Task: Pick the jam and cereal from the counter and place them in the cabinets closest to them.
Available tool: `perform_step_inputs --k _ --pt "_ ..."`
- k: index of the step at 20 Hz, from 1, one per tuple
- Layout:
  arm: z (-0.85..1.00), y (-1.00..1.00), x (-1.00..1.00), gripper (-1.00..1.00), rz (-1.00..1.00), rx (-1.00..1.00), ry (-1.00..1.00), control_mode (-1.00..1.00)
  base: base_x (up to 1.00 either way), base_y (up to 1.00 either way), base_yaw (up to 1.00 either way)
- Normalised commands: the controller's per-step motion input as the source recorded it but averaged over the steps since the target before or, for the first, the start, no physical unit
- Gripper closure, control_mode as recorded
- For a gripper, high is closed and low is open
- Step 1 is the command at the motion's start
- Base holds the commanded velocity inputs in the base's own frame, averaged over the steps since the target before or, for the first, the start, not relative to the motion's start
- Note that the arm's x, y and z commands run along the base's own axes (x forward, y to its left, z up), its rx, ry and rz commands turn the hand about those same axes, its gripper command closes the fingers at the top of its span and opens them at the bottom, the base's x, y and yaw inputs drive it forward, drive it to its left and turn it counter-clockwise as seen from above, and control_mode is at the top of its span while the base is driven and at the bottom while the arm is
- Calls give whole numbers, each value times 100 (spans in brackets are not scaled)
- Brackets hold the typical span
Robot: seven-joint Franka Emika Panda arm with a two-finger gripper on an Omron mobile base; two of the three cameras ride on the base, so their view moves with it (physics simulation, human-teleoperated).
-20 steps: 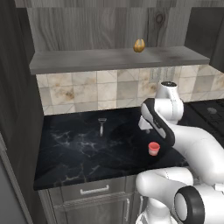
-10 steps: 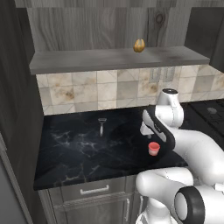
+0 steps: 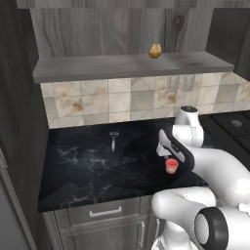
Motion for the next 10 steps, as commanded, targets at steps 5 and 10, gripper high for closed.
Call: perform_step_inputs --k 5,10 --pt "-22 -5 7 -100 0 0 0 -100 0 0 0" --pt "-21 -7 7 -100 0 0 0 -100 0 0 0"
